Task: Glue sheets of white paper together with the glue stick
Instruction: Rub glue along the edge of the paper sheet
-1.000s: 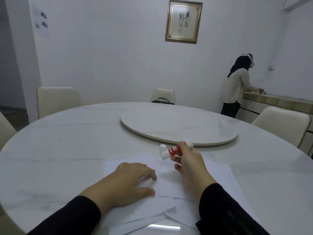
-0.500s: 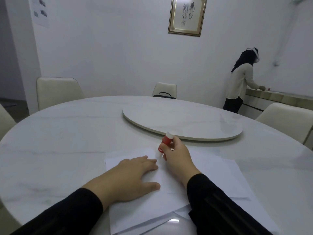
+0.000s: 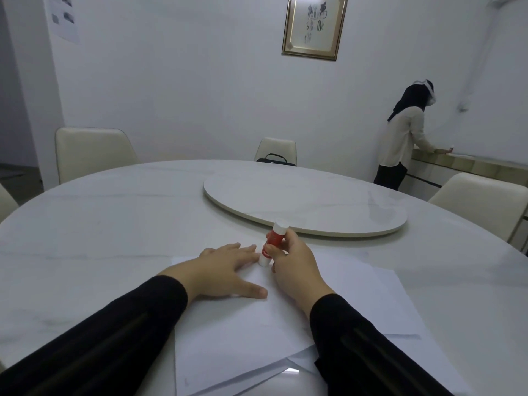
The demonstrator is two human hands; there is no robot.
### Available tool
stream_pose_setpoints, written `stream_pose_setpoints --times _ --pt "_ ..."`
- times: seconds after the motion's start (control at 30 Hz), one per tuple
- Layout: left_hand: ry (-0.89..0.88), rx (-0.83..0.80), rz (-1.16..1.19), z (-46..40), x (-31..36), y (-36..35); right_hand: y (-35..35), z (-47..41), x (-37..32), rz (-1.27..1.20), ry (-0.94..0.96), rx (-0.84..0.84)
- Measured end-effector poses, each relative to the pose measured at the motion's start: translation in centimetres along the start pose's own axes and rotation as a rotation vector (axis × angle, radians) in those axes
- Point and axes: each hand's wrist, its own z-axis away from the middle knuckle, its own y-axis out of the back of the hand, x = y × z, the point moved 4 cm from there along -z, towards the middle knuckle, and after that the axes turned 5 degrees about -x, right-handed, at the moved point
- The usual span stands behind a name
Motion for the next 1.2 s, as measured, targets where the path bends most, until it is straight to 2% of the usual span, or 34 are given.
stream_pose_setpoints --times 0.23,0.43,0.67,1.07,1.13,1.2 --pt "0.011 -0.065 -0.126 -0.2 -0.3 0.1 0.1 0.2 -0.2 0.006 -0.003 -0.002" --pt "-0.042 -0.085 -0.118 -0.2 -0.7 -0.5 0.3 1.0 -0.7 0.056 0.016 -0.030" --pt "-0.050 -0.049 -0.176 -0.5 -0.9 -0.7 0.4 3.4 -1.2 0.066 0.024 -0.063" --pt "-0.047 0.000 -0.123 -0.8 -1.1 -0.9 0.6 7.9 -2.5 0.110 0.029 -0.166" --pt "-0.045 0.004 -0.115 -0.7 -1.0 -0.9 0.8 8.2 -2.1 -0.009 -0.032 -0.192" --pt "-0.048 0.013 -0.096 -0.6 -1.1 -0.9 1.6 8.0 -1.8 -0.317 -0.162 -0.159"
